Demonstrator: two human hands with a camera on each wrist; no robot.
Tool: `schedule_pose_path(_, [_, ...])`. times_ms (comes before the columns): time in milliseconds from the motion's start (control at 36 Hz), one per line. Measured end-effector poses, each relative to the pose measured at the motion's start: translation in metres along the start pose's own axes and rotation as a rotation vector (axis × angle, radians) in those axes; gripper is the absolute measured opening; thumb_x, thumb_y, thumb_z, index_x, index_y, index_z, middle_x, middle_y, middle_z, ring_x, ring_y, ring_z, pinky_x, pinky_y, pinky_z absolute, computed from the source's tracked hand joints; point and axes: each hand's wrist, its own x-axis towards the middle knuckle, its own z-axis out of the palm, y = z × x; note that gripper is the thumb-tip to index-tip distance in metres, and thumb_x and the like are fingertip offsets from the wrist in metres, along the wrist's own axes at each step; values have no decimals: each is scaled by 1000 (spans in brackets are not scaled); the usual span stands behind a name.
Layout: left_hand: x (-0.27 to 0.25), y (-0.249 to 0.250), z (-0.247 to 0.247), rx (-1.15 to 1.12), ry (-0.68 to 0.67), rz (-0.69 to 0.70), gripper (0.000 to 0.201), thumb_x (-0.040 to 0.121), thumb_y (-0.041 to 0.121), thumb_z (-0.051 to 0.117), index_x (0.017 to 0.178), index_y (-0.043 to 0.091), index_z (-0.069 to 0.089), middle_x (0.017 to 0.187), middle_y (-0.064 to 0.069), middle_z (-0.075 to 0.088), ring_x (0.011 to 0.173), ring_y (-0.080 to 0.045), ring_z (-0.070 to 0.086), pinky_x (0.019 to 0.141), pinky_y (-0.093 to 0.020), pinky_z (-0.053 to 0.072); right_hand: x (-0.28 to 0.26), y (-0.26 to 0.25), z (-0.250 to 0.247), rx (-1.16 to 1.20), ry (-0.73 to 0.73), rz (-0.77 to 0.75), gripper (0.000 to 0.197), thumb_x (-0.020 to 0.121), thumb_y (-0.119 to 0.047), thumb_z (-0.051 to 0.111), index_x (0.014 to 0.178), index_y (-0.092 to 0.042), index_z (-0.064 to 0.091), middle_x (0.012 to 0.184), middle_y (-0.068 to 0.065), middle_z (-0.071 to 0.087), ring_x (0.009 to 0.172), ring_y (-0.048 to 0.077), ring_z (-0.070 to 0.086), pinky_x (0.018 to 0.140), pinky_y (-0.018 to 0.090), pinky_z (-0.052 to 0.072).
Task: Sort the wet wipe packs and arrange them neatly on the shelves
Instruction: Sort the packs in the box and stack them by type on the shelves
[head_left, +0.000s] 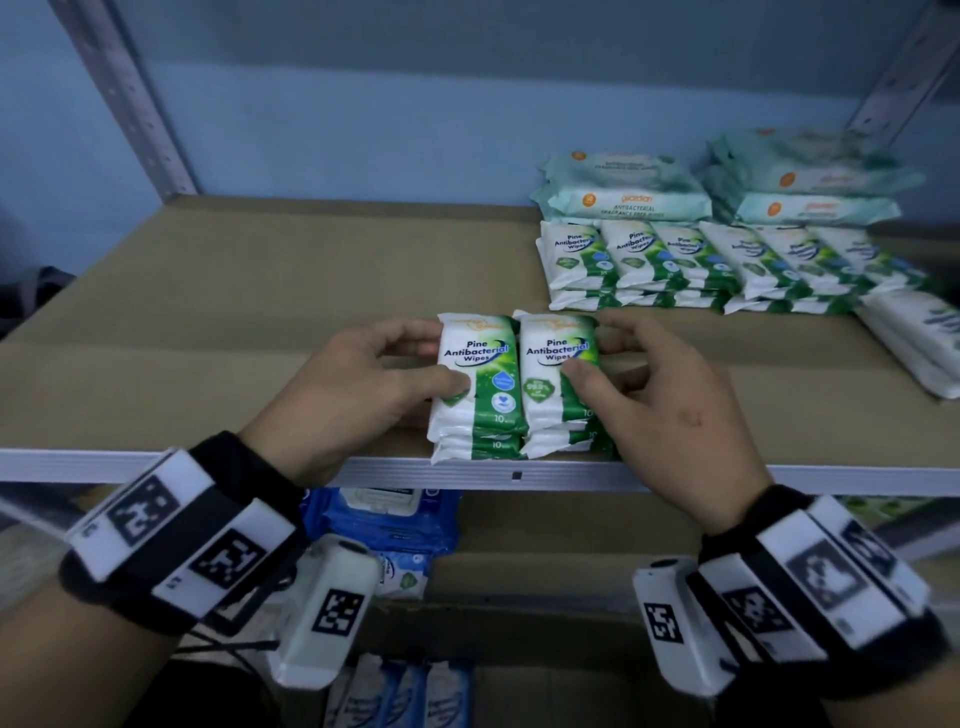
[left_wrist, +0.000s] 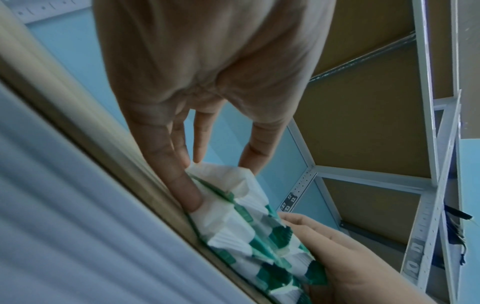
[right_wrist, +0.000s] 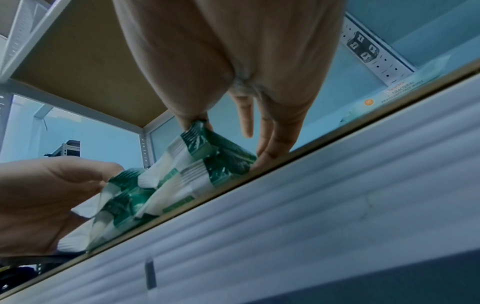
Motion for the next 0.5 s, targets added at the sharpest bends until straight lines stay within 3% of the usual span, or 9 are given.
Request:
schedule_pose_path(83, [0,3,-2,32,46,51,45,73,-5,77,113,11,64,107,6,68,70,-22,72,56,-27,58,-4,0,-1,27,14,14,40,83,-47,70,116,-31,54,114,-12,57,87,9,63,79,27,50])
schedule_pose_path(139, [-1,5,-3,51,49,84,43,71,-6,77,108,12,64,91,8,72,66,-21,70,55,-28,58,-8,-1,-2,30,15,1,32,81,-48,71,106,-33,57,111,-10,53,86,8,62,78,26,50])
schedule_pose_path(194, [-4,5,-1,68,7,83,36,73,-5,76,105,9,67,85,-3,76,64,-20,70,57,-26,58,-13,-3,-4,44,-9,-9,25,81,-47,72,99,-33,61,105,-10,50,81,6,63,75,23,52])
schedule_pose_path(250, [-7,4,1,114,-35,97,31,72,4,79,101,9,70,92,-12,76,72,-18,72,63,-25,58,-16,-4,-7,48,-36,-23,24,81,-46,71,98,-32,63,102,-10,49,80,7,63,75,28,53])
schedule_pose_path(306, [-11,3,2,204,-51,157,38,62,22,84,97,15,73,107,-6,72,88,-13,71,69,-22,57,-17,-2,-12,56,-64,-28,26,81,-48,71,99,-32,63,100,-12,49,82,7,62,77,31,54])
schedule_pose_path(361, [-15,2,6,336,-62,233,48,50,35,85,95,22,75,119,5,63,100,-3,66,76,-13,52,-19,1,-17,60,-96,-33,35,77,-55,68,103,-32,63,102,-15,48,88,8,61,82,32,53])
schedule_pose_path(417, [-18,1,11,477,-82,283,54,49,37,86,99,25,73,124,9,58,103,3,62,84,-4,44,-22,5,-22,57,-126,-50,48,71,-62,66,110,-33,62,109,-16,46,97,7,59,88,32,53])
schedule_pose_path(500, [-21,-1,20,602,-105,329,58,48,39,88,103,30,70,123,14,55,104,5,59,87,-3,41,-27,12,-33,42,-183,-63,55,71,-51,75,119,-32,54,117,-15,40,104,5,55,92,29,50])
